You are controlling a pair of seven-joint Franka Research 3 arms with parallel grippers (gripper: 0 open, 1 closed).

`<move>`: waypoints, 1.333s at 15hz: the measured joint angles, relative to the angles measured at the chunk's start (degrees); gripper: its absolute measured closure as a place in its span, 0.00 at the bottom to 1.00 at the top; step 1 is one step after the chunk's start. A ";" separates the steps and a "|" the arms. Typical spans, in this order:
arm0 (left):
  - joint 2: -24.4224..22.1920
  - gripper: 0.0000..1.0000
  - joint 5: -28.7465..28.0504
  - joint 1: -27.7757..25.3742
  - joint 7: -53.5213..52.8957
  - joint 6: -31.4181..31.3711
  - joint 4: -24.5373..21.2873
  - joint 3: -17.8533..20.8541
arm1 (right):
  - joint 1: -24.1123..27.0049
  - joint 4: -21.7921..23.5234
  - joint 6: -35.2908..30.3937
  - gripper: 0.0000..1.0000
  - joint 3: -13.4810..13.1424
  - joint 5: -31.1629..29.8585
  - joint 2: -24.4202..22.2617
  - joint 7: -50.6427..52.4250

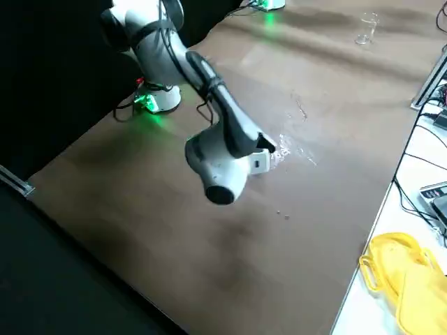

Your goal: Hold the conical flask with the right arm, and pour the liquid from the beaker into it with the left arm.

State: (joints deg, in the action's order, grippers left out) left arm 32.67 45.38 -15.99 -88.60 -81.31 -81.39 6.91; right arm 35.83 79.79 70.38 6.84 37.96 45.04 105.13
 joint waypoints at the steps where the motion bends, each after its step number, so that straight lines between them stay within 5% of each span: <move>1: -2.00 0.00 -1.57 0.62 5.19 0.96 -0.01 -0.10 | -0.99 -1.49 -0.43 0.00 0.04 -0.21 -0.22 -4.47; 5: -11.58 0.00 -11.41 3.92 36.15 6.68 -0.16 -0.44 | -7.92 -7.05 -0.66 0.00 0.24 -0.40 -0.57 -27.79; 11: -18.09 0.00 -27.14 6.43 72.03 7.46 -0.85 -5.69 | -14.43 -12.96 0.14 0.00 0.24 -0.93 -2.02 -49.55; 17: -18.89 0.00 -37.51 15.71 88.84 6.48 -1.23 -6.15 | -19.50 -14.22 5.75 0.00 0.23 -8.44 -9.40 -65.79; 20: -19.44 0.00 -39.96 17.73 89.29 0.92 -2.36 -6.32 | -22.44 -14.25 7.83 0.00 0.23 -12.50 -14.81 -73.88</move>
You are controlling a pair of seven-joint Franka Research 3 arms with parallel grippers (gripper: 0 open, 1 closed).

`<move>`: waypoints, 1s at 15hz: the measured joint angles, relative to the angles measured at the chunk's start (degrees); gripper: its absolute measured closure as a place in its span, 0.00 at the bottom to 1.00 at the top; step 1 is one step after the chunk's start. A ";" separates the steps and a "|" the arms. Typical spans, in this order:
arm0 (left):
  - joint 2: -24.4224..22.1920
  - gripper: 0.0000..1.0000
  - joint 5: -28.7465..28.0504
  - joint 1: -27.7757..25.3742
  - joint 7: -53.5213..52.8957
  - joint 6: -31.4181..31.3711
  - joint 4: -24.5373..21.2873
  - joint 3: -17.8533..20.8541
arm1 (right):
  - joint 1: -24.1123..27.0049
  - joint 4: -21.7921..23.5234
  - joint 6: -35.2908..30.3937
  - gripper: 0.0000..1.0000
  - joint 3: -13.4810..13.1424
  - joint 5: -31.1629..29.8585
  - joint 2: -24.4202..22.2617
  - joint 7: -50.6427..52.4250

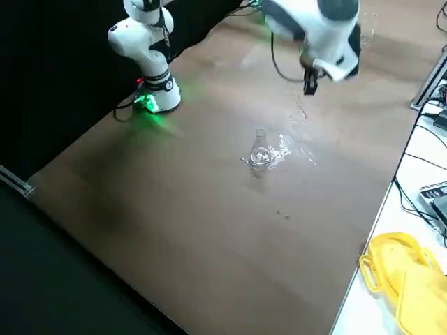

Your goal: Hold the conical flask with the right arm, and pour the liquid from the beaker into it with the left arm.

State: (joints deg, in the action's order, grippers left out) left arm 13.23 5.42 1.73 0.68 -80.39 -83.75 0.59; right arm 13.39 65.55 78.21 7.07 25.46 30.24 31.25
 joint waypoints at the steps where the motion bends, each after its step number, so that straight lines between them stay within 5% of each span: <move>1: -0.49 0.00 -1.09 0.30 0.00 -1.90 -0.77 -0.18 | -0.96 0.02 0.03 0.00 -0.01 -1.15 -1.32 -2.39; 7: -9.49 0.00 -2.41 1.50 1.85 -15.79 -10.80 -2.31 | -8.33 0.18 0.84 0.00 -0.01 -11.91 -8.03 -17.54; 15: -13.45 0.00 -2.95 1.19 5.21 -13.17 -6.70 -1.80 | -13.71 0.51 0.60 0.00 -0.02 -17.82 -14.53 -25.44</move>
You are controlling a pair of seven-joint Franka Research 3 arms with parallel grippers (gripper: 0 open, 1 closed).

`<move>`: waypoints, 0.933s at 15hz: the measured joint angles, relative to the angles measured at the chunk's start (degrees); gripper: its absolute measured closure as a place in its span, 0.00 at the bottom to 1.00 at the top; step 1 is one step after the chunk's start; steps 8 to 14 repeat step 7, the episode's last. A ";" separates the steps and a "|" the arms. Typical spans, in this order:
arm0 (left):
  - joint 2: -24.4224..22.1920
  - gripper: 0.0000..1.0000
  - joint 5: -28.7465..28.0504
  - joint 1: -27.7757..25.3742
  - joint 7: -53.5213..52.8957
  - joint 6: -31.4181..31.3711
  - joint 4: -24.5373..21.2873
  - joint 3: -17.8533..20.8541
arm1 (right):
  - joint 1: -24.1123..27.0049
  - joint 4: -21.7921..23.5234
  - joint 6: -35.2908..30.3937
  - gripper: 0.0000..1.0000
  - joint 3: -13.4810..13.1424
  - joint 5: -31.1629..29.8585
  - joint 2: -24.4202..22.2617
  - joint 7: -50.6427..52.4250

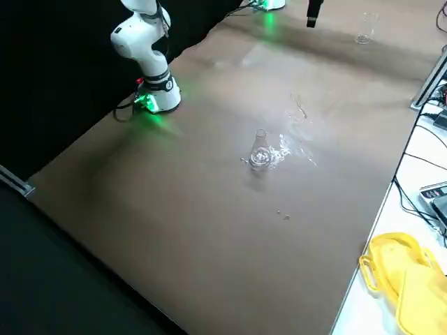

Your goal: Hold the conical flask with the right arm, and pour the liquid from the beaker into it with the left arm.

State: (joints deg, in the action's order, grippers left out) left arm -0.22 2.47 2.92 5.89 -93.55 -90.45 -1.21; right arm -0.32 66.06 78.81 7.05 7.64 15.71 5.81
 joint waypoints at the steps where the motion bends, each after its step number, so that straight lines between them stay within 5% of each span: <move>1: 0.00 0.00 -0.05 -0.01 0.01 0.18 0.09 0.05 | -0.28 0.05 -0.48 0.00 0.00 -0.02 -0.60 -1.49; 7: 0.04 0.00 -2.59 0.01 -0.04 0.29 0.10 -0.12 | -3.36 5.76 -2.40 0.00 -1.77 -3.34 -7.35 -6.41; 14: 0.04 0.00 -2.59 0.01 -0.04 0.29 0.10 -0.12 | -3.36 5.76 -2.40 0.00 -1.77 -3.34 -7.35 -6.41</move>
